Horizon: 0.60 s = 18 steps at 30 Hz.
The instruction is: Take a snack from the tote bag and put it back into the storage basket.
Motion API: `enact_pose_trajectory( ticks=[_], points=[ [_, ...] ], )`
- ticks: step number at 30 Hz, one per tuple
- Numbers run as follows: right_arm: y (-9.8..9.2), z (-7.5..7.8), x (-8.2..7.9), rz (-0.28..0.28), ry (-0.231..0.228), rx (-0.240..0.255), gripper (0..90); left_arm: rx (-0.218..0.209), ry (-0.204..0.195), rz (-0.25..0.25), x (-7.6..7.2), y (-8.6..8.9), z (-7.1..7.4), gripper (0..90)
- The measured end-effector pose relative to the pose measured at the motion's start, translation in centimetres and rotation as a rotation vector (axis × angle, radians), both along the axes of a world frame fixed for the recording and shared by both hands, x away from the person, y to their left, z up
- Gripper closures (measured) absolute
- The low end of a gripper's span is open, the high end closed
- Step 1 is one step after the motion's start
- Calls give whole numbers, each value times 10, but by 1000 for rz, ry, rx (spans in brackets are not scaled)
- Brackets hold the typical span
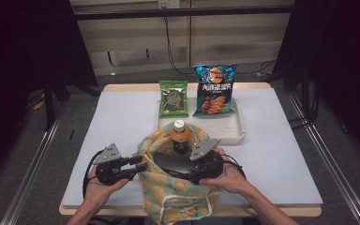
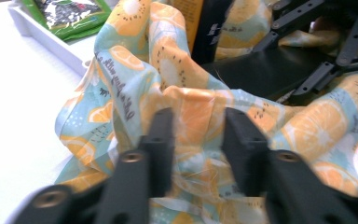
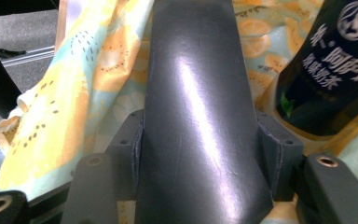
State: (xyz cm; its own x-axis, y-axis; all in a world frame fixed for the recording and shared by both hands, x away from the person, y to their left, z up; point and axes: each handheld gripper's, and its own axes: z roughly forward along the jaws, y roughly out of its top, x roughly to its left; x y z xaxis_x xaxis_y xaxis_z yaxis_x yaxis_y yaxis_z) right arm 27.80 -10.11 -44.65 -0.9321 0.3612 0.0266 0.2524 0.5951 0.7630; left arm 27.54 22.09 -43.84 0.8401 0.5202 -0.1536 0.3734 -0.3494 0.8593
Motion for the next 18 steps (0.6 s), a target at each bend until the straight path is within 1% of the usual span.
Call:
enact_pose_trajectory(
  ticks=[2, 4, 5, 7, 8, 9, 10, 11, 12, 13, 14, 15, 17, 18],
  points=[
    [-1, 1, -2, 3, -5, 3, 434, -9, 8, -19, 0, 0, 1, 806],
    [-3, 3, -3, 3, -8, 12, 434, 2, 8, -28, -1, -1, 2, 892],
    [-4, 3, -3, 0, -9, 16, 434, -4, 14, -30, -2, -2, 2, 900],
    [-6, 6, -3, -3, -13, 23, 434, 13, 15, -27, -1, -2, 2, 900],
    [-7, 7, -3, -7, -18, 27, 434, 11, 27, -29, -1, -1, 1, 900],
    [-9, 9, -3, -11, -17, 32, 434, 22, 29, -26, -1, -1, 1, 900],
    [-11, 10, -3, -14, -15, 44, 434, 25, 38, -18, -1, -1, -1, 900],
    [-11, 10, -3, -14, -15, 44, 434, 25, 38, -18, -1, -1, -1, 900],
    [-15, 13, -3, -22, -17, 66, 434, 47, 46, -18, 0, 0, -3, 900],
    [-15, 13, -3, -22, -17, 66, 434, 47, 46, -18, 0, 0, -3, 900],
    [-16, 17, -3, -24, -20, 80, 434, 32, 61, -21, 1, 0, -6, 900],
    [-16, 18, -3, -24, -25, 84, 434, 32, 58, -27, 1, -1, -6, 900],
    [-14, 23, -3, -23, -29, 100, 434, 15, 63, -41, 0, -5, -6, 900],
    [-12, 26, -2, -23, -36, 103, 434, 22, 56, -51, 0, -6, -6, 900]
  ],
)
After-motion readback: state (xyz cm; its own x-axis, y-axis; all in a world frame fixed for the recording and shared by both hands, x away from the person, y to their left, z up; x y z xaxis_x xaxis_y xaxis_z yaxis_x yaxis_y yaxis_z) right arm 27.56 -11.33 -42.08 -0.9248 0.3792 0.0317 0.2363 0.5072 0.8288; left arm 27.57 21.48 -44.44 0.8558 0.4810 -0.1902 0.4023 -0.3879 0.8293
